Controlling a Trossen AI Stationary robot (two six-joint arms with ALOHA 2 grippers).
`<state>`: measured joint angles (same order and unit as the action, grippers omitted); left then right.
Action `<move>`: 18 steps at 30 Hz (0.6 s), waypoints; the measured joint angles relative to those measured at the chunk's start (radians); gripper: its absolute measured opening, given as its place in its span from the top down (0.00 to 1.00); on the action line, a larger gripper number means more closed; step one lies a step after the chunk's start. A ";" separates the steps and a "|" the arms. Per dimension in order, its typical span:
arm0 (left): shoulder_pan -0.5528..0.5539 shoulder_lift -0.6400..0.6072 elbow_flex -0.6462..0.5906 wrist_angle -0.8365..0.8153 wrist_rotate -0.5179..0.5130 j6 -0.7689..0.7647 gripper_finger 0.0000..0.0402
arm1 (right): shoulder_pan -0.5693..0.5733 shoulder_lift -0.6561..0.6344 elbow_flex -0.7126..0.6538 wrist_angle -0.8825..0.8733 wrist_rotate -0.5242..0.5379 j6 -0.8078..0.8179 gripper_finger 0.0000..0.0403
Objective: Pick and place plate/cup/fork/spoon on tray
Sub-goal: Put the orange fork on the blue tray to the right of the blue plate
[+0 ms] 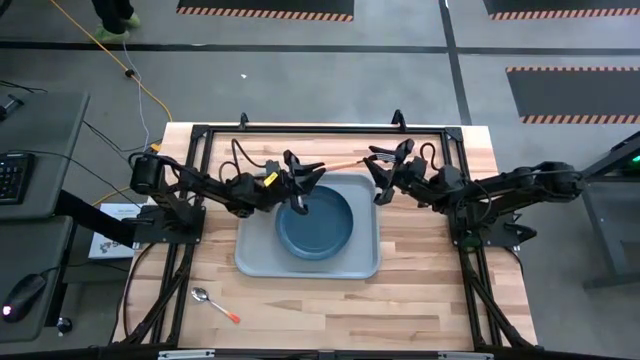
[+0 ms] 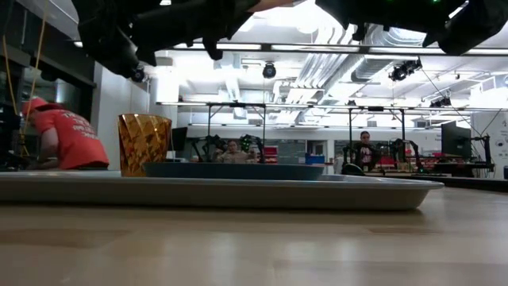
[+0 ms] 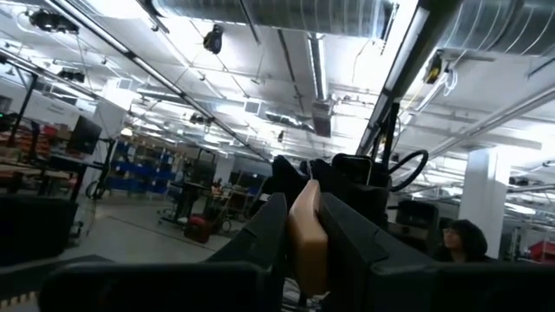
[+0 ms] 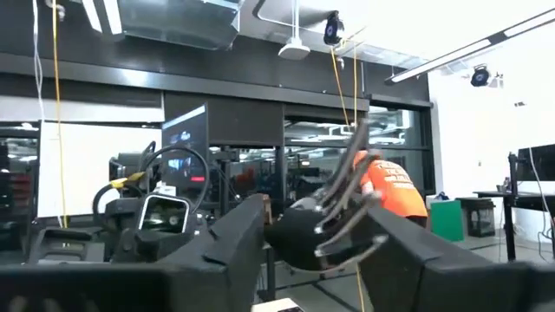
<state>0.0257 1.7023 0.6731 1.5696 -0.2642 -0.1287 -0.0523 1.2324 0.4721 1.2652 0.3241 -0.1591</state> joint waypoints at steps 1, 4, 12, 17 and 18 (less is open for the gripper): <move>0.000 0.000 0.000 0.000 0.000 0.000 0.89 | 0.001 0.000 0.000 0.000 0.001 -0.002 0.66; 0.000 0.000 0.000 0.000 -0.011 0.002 0.89 | 0.001 0.000 0.000 0.000 0.005 -0.006 0.80; 0.002 -0.001 0.000 -0.002 -0.016 0.037 0.83 | 0.003 -0.015 0.000 -0.004 -0.021 -0.017 0.95; 0.031 -0.034 -0.005 -0.079 -0.017 0.037 0.60 | 0.019 -0.094 0.000 -0.106 0.039 -0.074 0.99; 0.038 -0.050 -0.005 -0.122 -0.018 0.038 0.56 | 0.023 -0.122 0.000 -0.151 0.061 -0.090 0.99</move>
<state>0.0638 1.6525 0.6681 1.4477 -0.2825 -0.0910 -0.0292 1.1103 0.4717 1.1141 0.3855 -0.2492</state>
